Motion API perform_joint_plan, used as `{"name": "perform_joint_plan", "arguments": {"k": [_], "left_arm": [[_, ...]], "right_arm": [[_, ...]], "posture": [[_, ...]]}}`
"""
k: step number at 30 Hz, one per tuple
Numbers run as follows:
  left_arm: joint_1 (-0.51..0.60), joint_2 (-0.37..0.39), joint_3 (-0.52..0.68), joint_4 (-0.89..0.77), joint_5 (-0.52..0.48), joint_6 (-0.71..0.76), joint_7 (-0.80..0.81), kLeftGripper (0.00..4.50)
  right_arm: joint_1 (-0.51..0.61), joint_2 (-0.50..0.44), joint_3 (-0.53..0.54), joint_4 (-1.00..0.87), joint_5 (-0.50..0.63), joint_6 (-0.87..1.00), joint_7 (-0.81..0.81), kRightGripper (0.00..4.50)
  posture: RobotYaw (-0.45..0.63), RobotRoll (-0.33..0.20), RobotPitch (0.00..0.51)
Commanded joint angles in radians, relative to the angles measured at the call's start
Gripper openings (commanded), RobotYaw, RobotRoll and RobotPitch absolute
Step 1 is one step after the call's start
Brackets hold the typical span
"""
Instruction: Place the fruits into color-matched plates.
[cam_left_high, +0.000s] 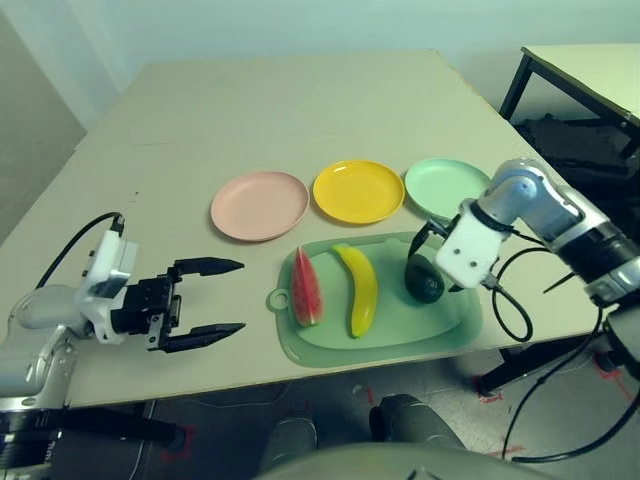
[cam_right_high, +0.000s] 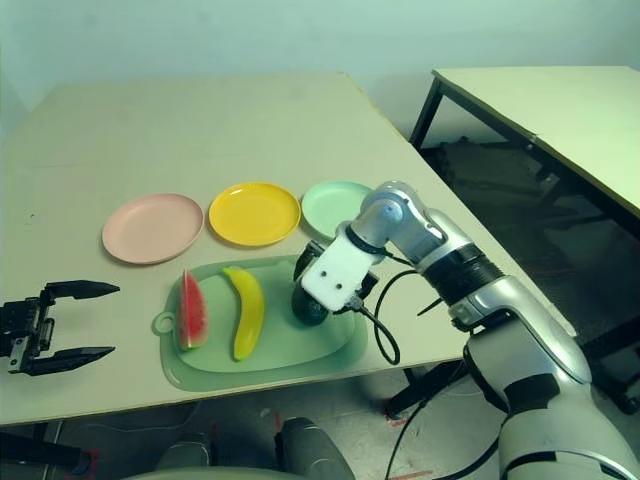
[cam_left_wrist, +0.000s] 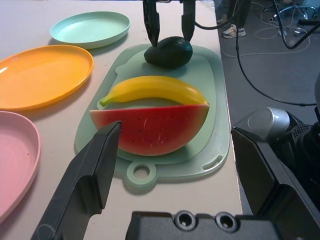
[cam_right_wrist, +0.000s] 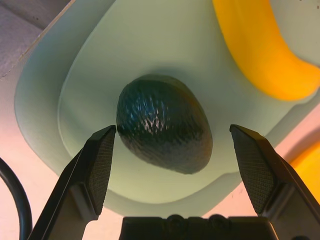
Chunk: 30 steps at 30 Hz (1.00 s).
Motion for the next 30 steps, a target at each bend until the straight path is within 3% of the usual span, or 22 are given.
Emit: {"name": "perform_joint_plan", "arguments": {"k": [1, 14, 17, 20, 26, 30], "left_arm": [[-0.006, 0.011, -0.002, -0.004, 0.009, 0.005, -0.002, 4.46], [-0.008, 0.013, -0.012, -0.024, 0.017, 0.006, 0.002, 4.46], [-0.011, 0.012, -0.018, -0.027, 0.023, 0.004, 0.001, 4.5], [-0.013, 0.01, -0.019, -0.025, 0.027, 0.002, 0.004, 4.5], [-0.022, 0.009, -0.021, -0.019, 0.029, 0.004, 0.011, 4.5], [-0.045, -0.006, -0.012, -0.009, 0.01, 0.049, 0.066, 4.5]], "right_arm": [[-0.002, 0.002, 0.031, 0.028, -0.009, -0.027, 0.005, 4.5], [0.042, 0.021, 0.042, 0.086, -0.033, -0.041, 0.005, 4.5], [0.039, 0.029, 0.036, 0.098, -0.04, -0.04, 0.005, 3.97], [0.034, 0.032, 0.032, 0.108, -0.042, -0.035, 0.005, 3.05], [0.018, 0.039, 0.021, 0.144, -0.055, -0.035, 0.005, 3.05], [-0.025, 0.031, 0.022, 0.136, -0.002, 0.029, 0.005, 3.05]], "posture": [[-0.05, 0.0, 0.029], [-0.06, 0.0, 0.046], [-0.06, 0.0, 0.044], [-0.06, 0.0, 0.04], [-0.06, 0.0, 0.038], [-0.06, 0.0, 0.038]]}}
